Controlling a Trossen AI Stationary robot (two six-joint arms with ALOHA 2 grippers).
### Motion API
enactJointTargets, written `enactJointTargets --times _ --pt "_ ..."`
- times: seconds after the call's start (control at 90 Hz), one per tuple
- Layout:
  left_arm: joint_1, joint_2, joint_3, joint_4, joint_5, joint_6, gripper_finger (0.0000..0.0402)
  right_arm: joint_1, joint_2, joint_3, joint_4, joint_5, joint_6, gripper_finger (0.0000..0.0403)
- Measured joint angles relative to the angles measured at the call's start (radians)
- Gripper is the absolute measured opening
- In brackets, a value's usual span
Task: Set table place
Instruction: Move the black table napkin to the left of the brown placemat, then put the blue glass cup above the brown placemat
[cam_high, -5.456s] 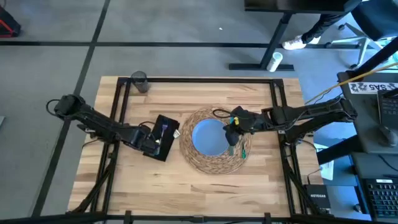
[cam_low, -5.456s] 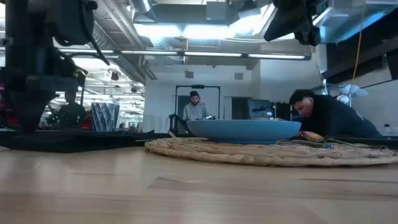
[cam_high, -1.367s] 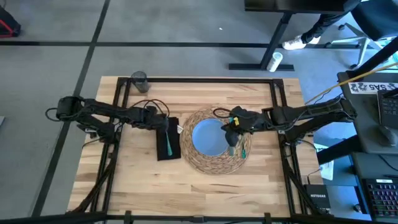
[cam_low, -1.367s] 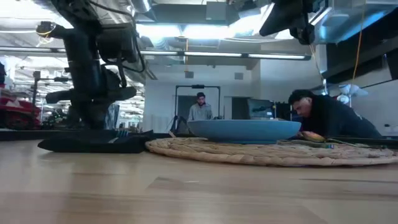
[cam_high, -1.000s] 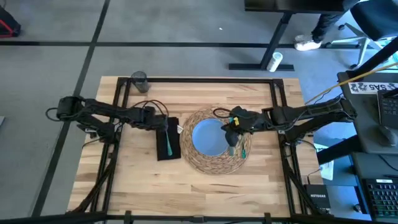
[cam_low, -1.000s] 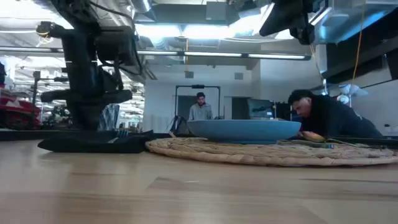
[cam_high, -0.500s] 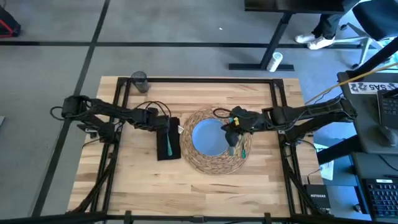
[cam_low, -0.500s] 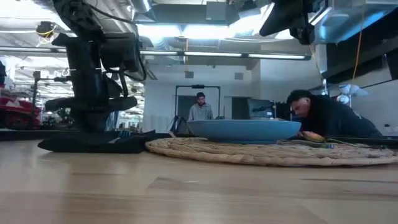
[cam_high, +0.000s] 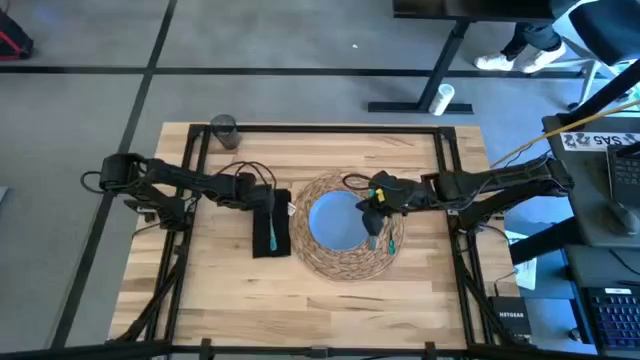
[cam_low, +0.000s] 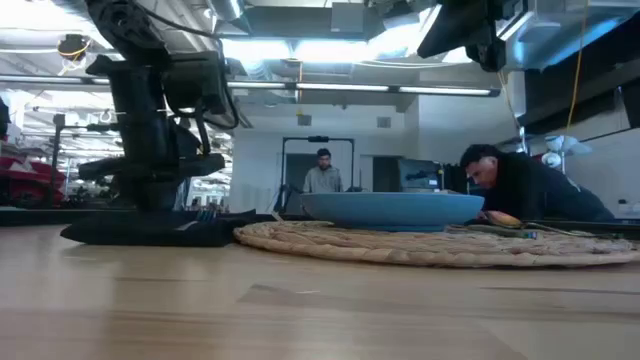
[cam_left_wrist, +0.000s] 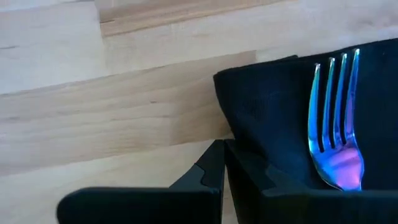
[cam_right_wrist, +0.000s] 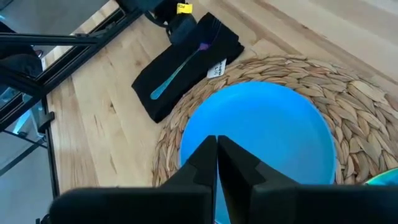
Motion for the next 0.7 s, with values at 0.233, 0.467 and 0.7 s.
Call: enactJointTargets --times 0.233,0.467,0.7 --pt "0.009 -0.005 0.001 -0.007 0.003 0.015 0.0 0.0 0.0 0.0 0.0 0.0 0.0 0.0" --pt "0.022 -0.087 0.026 -0.133 -0.048 0.043 0.0 0.0 0.0 0.0 0.0 0.001 -0.004 0.0" --pt "0.026 -0.244 0.077 -0.238 -0.105 0.188 0.0 -0.001 0.0 0.0 0.001 0.001 -0.035 0.0"
